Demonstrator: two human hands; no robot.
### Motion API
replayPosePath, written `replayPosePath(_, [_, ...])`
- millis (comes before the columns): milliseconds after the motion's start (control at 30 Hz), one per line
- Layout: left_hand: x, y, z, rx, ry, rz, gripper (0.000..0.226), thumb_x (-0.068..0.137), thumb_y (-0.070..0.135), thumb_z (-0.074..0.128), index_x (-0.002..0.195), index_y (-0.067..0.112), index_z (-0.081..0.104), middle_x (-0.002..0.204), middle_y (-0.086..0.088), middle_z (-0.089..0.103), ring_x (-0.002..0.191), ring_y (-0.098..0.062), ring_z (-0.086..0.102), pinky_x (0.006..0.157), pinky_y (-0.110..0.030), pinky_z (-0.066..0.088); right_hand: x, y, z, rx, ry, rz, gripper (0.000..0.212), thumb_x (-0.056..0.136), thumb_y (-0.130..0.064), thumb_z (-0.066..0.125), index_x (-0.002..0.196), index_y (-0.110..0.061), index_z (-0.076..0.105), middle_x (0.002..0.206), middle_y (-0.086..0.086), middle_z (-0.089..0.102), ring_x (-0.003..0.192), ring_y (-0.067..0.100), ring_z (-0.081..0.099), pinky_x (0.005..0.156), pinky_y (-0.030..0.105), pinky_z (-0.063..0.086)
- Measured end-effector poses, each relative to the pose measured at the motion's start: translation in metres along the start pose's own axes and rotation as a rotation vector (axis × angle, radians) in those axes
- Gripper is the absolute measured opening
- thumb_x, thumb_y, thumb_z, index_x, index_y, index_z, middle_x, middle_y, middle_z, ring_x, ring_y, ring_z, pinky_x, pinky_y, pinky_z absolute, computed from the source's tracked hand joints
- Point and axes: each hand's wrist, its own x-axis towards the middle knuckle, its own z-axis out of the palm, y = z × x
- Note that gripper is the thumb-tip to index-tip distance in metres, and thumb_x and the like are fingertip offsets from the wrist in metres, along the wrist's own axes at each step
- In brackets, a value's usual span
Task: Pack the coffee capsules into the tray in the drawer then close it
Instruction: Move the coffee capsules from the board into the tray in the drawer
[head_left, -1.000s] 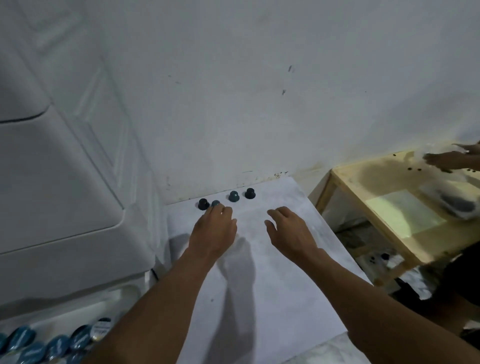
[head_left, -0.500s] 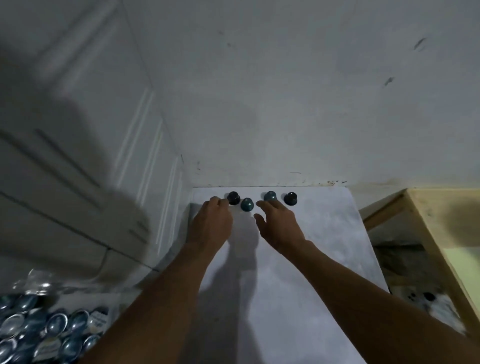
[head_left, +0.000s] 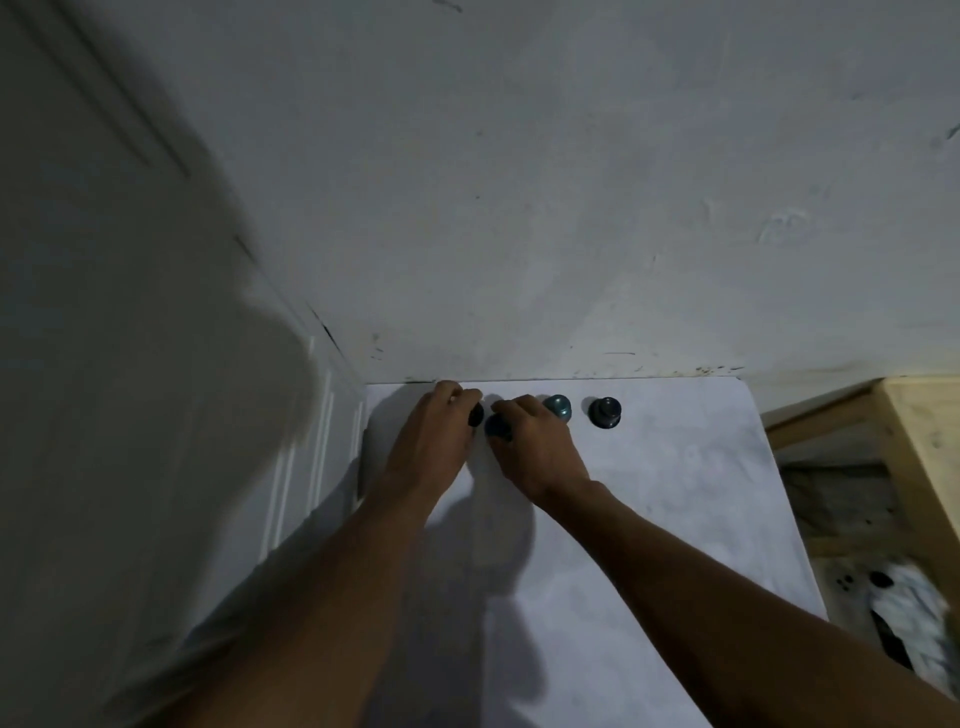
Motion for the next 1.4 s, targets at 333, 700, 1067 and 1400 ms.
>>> replayPosePath(333, [0.007, 0.0, 0.006, -0.049, 0.045, -0.113, 0.017, 0.09, 0.014, 0.059, 0.106, 0.011, 0.057, 0.107, -0.01, 0.062, 0.098, -0.025, 0.057, 0.083, -0.032, 0.048, 0.008, 0.004, 0.007, -0.012, 0.015, -0.035, 0.016, 0.092, -0.011, 0.051, 0.1, -0.004, 0.062, 0.093, 0.015, 0.065, 0.081, 0.03, 0.058, 0.072, 0.038, 0.049])
replayPosePath(700, [-0.04, 0.047, -0.047, -0.06, 0.144, -0.133, 0.046, 0.087, 0.015, 0.063, 0.131, 0.012, 0.051, 0.124, -0.013, 0.049, 0.11, -0.029, 0.055, 0.091, -0.031, 0.046, -0.037, -0.019, -0.046, -0.063, 0.053, 0.023, 0.023, 0.083, -0.006, 0.055, 0.106, -0.001, 0.053, 0.103, 0.019, 0.059, 0.09, 0.039, 0.056, 0.069, 0.039, 0.042])
replayPosePath(1067, [-0.115, 0.093, -0.066, -0.088, 0.215, -0.021, 0.024, 0.082, 0.024, 0.062, 0.1, 0.008, 0.058, 0.095, -0.01, 0.065, 0.088, -0.027, 0.059, 0.075, -0.032, 0.043, -0.132, -0.029, -0.079, -0.025, 0.239, 0.086, 0.03, 0.081, -0.006, 0.052, 0.11, -0.015, 0.049, 0.103, 0.009, 0.051, 0.081, 0.025, 0.049, 0.054, 0.021, 0.032])
replayPosePath(1400, [-0.185, 0.123, -0.072, -0.131, 0.181, -0.019, 0.046, 0.078, 0.02, 0.063, 0.123, 0.013, 0.054, 0.119, -0.009, 0.052, 0.102, -0.025, 0.055, 0.085, -0.027, 0.04, -0.2, -0.038, -0.097, -0.073, 0.275, 0.093, 0.031, 0.079, -0.014, 0.056, 0.109, -0.011, 0.051, 0.102, 0.007, 0.055, 0.081, 0.024, 0.054, 0.071, 0.036, 0.052])
